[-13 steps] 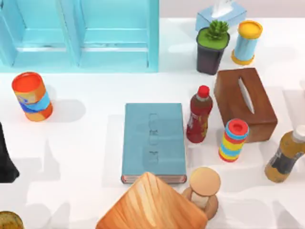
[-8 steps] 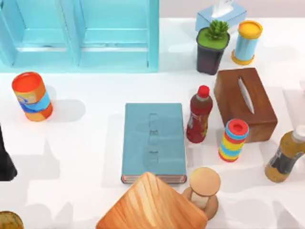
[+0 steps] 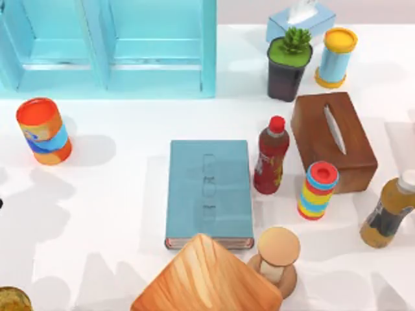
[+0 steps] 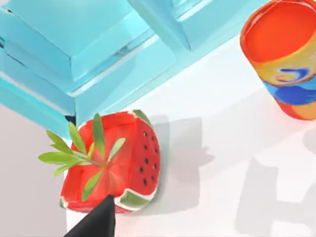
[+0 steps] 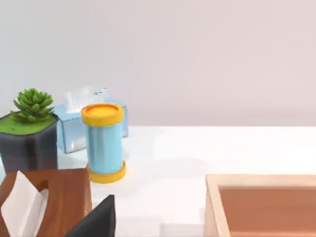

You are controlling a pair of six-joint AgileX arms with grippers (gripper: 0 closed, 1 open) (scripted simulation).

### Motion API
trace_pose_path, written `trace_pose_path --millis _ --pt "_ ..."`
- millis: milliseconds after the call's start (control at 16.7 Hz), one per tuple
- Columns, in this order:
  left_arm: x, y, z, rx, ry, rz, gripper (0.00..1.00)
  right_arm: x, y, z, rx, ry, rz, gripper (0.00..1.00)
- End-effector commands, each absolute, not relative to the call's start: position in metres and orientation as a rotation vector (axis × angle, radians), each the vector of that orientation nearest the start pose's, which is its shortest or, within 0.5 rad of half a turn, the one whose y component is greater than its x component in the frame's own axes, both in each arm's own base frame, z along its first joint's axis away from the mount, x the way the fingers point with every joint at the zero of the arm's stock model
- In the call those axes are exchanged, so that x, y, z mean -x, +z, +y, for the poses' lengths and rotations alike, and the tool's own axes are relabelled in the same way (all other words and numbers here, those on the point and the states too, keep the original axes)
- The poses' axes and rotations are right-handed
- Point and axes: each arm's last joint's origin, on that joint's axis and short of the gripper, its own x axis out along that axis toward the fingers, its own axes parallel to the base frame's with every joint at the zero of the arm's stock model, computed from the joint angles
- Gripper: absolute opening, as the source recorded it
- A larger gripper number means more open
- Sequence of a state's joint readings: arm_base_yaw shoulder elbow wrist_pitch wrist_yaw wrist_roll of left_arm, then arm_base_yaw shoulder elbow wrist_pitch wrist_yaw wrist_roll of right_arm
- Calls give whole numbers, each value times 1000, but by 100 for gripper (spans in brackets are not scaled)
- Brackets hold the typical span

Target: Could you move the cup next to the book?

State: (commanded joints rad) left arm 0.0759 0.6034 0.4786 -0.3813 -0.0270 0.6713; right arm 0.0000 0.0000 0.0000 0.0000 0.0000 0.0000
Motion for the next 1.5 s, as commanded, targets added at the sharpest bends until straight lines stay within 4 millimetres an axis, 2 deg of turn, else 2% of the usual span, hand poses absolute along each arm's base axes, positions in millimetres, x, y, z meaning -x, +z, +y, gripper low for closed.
trace_pose_path --millis 120,300,480,600,840,1080,1260,1500 --pt "-167 235 21 -828 -185 712 100 -106 160 -1 0 0 0 100" --pt "-200 229 42 -1049 -450 983 100 -106 160 -1 0 0 0 100" --pt "-223 217 74 -1158 -766 1165 100 -106 160 -1 0 0 0 100" --pt "-231 212 98 -1175 -950 1223 100 -106 160 -1 0 0 0 100" --pt "-229 218 147 -1181 -1163 1233 100 -106 160 -1 0 0 0 100" --pt "-218 232 183 -1201 -1217 1211 100 -106 160 -1 0 0 0 100" --pt "-212 238 195 -1224 -1223 1199 100 -106 160 -1 0 0 0 100" --pt "-212 238 195 -1225 -1223 1199 100 -106 160 -1 0 0 0 100"
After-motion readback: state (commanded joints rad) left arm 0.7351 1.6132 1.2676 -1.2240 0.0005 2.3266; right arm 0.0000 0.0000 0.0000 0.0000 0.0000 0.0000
